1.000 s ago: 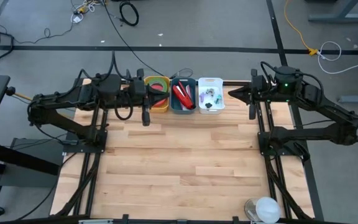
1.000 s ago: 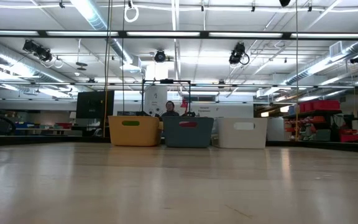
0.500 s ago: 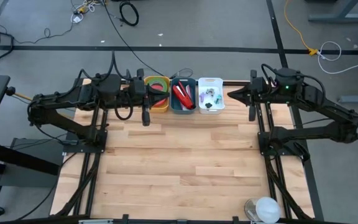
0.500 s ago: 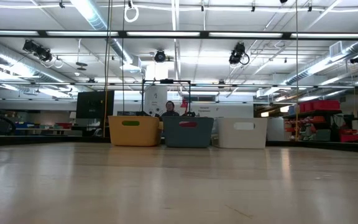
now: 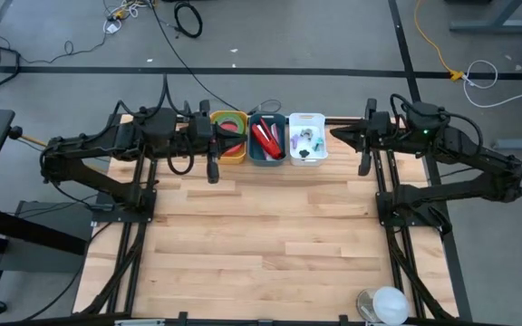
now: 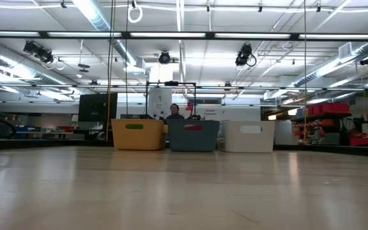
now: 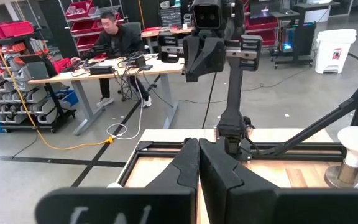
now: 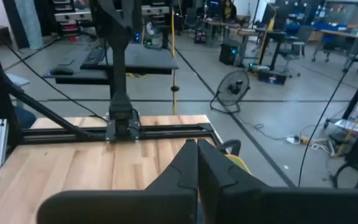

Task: Pick and place Stapler, Stapler remover, tape
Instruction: Return to Home Position

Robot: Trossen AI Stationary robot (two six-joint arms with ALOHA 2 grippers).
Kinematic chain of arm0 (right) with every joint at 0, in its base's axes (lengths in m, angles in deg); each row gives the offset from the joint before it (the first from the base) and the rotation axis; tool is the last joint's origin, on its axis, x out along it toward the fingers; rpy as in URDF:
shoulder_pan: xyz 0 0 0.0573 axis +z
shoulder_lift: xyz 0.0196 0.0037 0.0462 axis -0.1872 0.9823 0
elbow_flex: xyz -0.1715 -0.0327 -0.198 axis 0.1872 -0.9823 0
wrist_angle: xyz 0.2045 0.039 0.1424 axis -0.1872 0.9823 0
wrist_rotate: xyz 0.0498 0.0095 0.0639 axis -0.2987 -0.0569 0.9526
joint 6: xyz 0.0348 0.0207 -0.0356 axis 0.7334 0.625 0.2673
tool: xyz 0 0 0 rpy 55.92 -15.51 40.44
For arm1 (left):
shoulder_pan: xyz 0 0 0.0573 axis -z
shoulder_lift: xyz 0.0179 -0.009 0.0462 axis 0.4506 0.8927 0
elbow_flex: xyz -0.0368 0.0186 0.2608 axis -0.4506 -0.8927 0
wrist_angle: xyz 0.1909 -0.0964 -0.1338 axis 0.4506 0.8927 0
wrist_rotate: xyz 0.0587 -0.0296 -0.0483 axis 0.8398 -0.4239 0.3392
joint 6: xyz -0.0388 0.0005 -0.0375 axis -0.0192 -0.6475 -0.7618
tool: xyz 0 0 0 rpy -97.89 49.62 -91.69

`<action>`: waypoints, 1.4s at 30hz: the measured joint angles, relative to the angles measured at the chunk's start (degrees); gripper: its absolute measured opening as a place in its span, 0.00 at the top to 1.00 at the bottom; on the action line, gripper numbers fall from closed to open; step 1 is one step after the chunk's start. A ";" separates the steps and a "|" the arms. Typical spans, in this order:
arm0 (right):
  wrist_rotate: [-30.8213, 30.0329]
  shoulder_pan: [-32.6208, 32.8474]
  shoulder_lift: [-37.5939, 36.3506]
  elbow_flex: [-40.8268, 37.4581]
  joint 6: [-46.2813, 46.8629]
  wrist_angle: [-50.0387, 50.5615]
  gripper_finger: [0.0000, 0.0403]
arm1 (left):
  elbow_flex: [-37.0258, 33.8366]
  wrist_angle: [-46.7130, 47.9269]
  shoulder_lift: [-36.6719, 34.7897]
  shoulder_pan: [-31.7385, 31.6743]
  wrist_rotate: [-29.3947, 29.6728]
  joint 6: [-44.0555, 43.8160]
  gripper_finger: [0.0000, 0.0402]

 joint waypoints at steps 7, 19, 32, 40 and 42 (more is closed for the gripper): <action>-0.39 2.27 1.49 0.00 -0.59 -2.89 1.00 | 0.00 0.01 0.00 0.00 0.00 0.00 0.97; 1.38 9.29 2.91 -12.10 3.68 -24.99 1.00 | 0.00 0.02 0.00 0.00 0.00 -0.01 0.97; -1.72 14.28 1.44 -27.78 8.12 -36.14 1.00 | 0.00 -0.33 0.00 0.00 0.00 -0.10 0.97; -1.72 15.44 0.52 -36.35 9.39 -45.57 1.00 | 0.00 -0.42 0.00 0.00 0.00 -0.10 0.97; -1.73 15.77 0.50 -38.42 10.32 -47.56 1.00 | 0.00 -0.42 0.00 0.00 0.00 -0.10 0.97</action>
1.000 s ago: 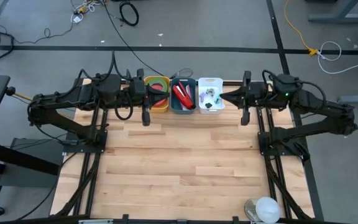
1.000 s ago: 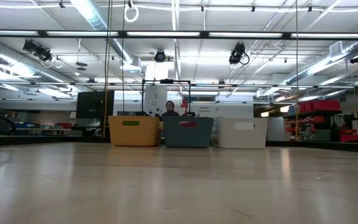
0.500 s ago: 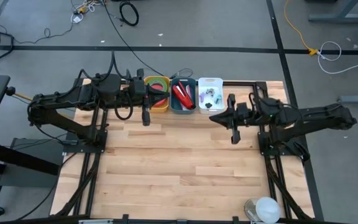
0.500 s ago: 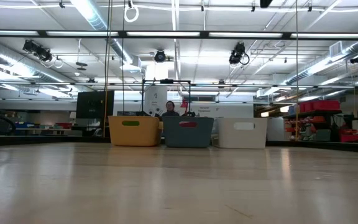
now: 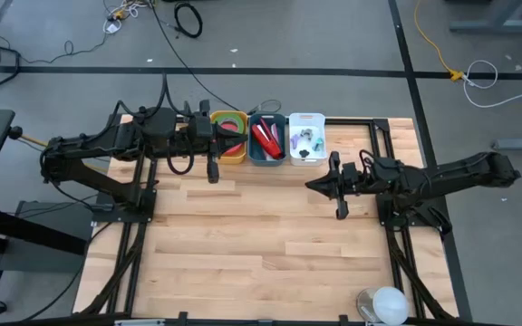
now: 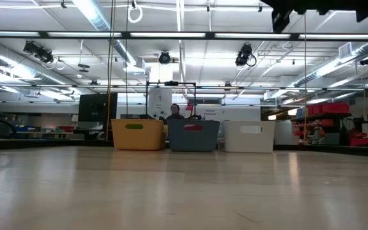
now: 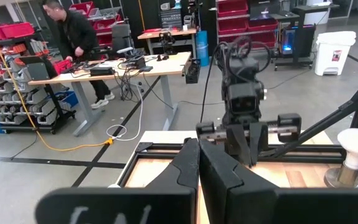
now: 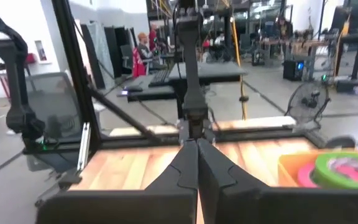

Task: Pick and place Stapler, Stapler remover, tape
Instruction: Return to Home Position

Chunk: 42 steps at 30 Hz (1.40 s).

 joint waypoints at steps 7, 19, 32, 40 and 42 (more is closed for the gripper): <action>-0.16 0.36 -0.04 -5.84 0.76 -3.73 1.00 | 0.00 0.00 0.00 0.00 -0.01 0.02 0.97; -0.19 0.33 -7.70 -16.56 0.53 -6.40 1.00 | 0.00 0.02 0.00 0.00 0.00 0.04 0.97; -0.19 0.31 -17.44 -26.58 -2.71 -7.14 1.00 | 0.00 0.04 0.00 0.00 -0.02 0.04 0.97; -0.19 0.29 -23.55 -29.51 -3.55 -5.53 1.00 | 0.00 0.04 0.00 0.02 -0.02 0.04 0.97; -0.19 0.18 -24.85 -29.51 -4.48 -5.59 1.00 | 0.00 0.04 0.00 0.01 -0.02 0.04 0.97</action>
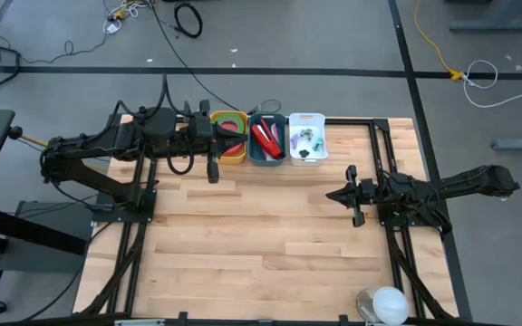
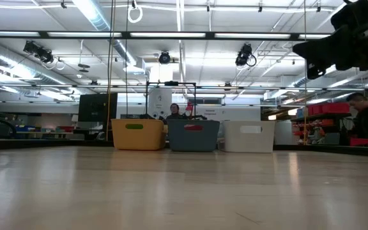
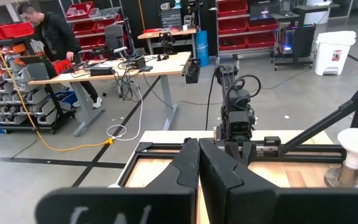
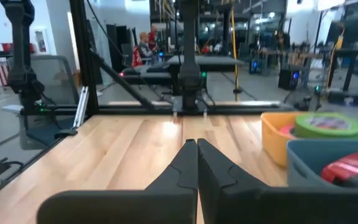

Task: Pick and place Stapler, Stapler remover, tape
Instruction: Return to Home Position

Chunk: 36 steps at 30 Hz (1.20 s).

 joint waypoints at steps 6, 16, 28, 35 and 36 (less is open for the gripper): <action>-0.01 -1.90 -5.66 0.02 -0.60 3.18 1.00 | -0.01 0.00 0.00 0.01 0.00 0.00 0.97; 0.02 -2.08 -15.25 0.04 -0.48 13.33 1.00 | 0.00 0.00 0.00 -0.01 0.00 0.00 0.97; 0.02 -2.08 -23.62 0.07 -0.42 24.99 0.99 | -0.01 0.00 0.00 -0.01 0.00 0.00 0.97; 0.16 -2.08 -25.86 0.13 -0.85 26.34 0.97 | -0.02 0.00 0.00 -0.01 0.00 0.00 0.97; 0.15 -2.08 -25.86 0.13 -0.92 26.46 0.96 | -0.02 0.00 0.00 -0.01 0.00 0.00 0.97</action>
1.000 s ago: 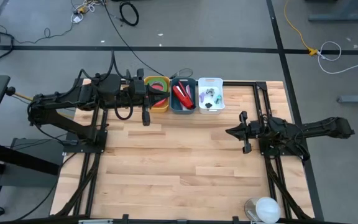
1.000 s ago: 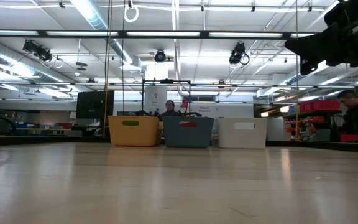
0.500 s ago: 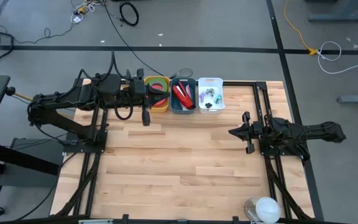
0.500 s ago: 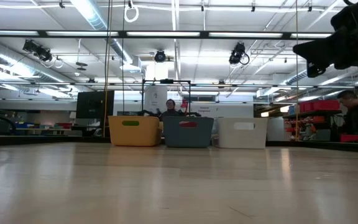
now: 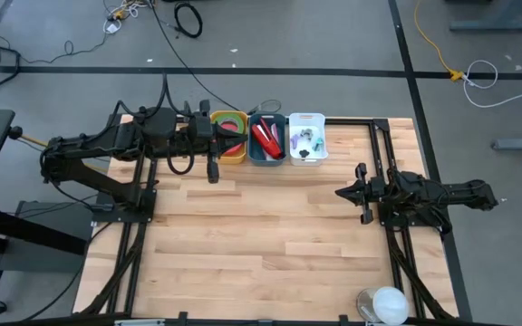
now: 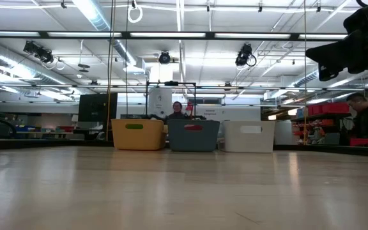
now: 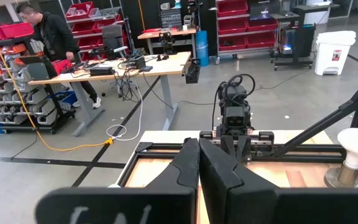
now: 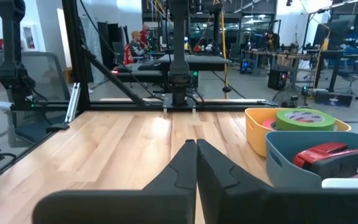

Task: Pick and place Stapler, Stapler remover, tape
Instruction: Return to Home Position

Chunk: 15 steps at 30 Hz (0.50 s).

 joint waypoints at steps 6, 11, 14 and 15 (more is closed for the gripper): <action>-0.04 0.01 0.02 0.00 0.00 -0.02 0.96 | 0.00 0.00 0.00 0.02 0.00 0.00 0.97; -0.09 0.02 0.02 0.00 0.00 -0.03 0.96 | 0.00 0.00 0.01 0.00 0.00 0.00 0.97; -0.11 0.02 0.02 0.00 0.22 -0.05 0.96 | 0.00 0.00 0.01 0.01 0.00 0.00 0.97; -0.11 0.02 0.02 0.00 0.55 -0.05 0.96 | 0.00 0.00 0.02 0.01 0.00 0.00 0.97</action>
